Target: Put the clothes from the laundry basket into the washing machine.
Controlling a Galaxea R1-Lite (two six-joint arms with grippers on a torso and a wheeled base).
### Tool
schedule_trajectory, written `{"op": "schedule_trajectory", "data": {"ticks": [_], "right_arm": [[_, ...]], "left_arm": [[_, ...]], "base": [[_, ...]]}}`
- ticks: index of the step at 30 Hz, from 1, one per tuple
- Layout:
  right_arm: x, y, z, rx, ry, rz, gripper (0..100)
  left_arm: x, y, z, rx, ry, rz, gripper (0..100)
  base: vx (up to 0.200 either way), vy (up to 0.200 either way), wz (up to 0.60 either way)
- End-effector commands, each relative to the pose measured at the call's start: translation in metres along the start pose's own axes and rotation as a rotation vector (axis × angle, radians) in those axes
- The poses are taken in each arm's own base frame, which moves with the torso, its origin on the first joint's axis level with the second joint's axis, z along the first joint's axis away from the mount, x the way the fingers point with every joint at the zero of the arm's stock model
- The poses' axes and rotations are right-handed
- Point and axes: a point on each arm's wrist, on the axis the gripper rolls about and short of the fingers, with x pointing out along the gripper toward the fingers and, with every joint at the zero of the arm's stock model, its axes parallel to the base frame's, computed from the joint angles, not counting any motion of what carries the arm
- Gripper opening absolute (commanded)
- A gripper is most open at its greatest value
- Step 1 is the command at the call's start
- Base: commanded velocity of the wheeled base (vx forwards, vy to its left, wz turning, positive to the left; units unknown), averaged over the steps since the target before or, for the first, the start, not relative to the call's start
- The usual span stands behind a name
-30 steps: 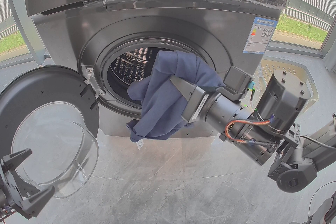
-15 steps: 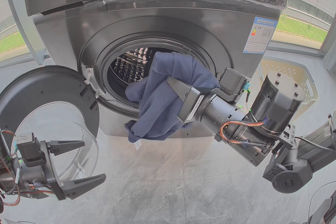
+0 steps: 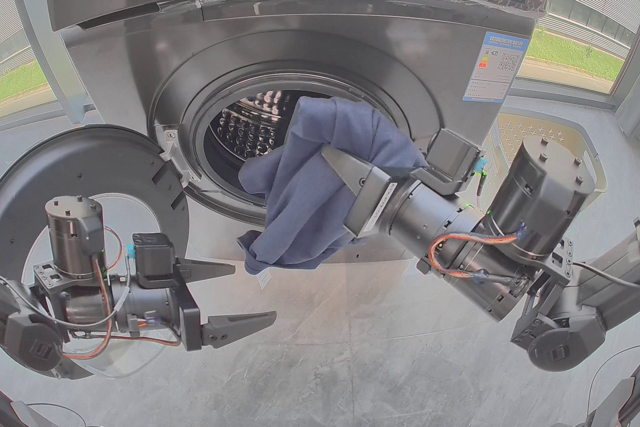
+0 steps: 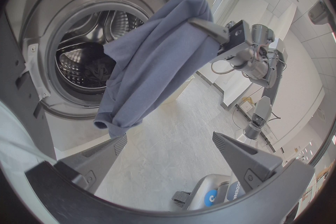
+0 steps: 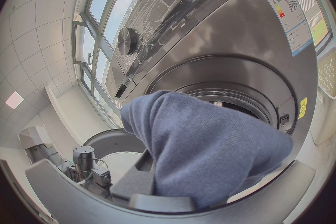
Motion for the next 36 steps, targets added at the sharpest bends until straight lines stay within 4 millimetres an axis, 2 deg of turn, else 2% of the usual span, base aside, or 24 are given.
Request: {"op": "schedule_trajectory", "data": {"ticks": [1, 8, 25, 31, 36], "right_arm": [[-0.002, 0.003, 0.003, 0.003, -0.008, 0.011, 0], [-0.004, 0.007, 0.005, 0.007, -0.011, 0.022, 0], [-0.012, 0.010, 0.004, 0.008, 0.004, 0.032, 0], [-0.012, 0.009, 0.003, 0.007, 0.009, 0.030, 0], [-0.012, 0.009, 0.002, 0.007, 0.011, 0.031, 0]], "left_arm": [[0.029, 0.014, -0.004, -0.017, 0.037, -0.010, 100], [0.052, 0.037, -0.003, -0.006, -0.002, 0.029, 100], [0.077, 0.069, 0.010, 0.015, -0.038, 0.108, 100], [0.080, 0.066, 0.013, 0.025, -0.045, 0.087, 100], [0.095, 0.065, 0.010, 0.035, -0.059, 0.057, 100]], "base": [[0.000, 0.000, 0.00], [0.000, 0.000, 0.00], [0.000, 0.000, 0.00], [0.000, 0.000, 0.00], [0.000, 0.000, 0.00]]}}
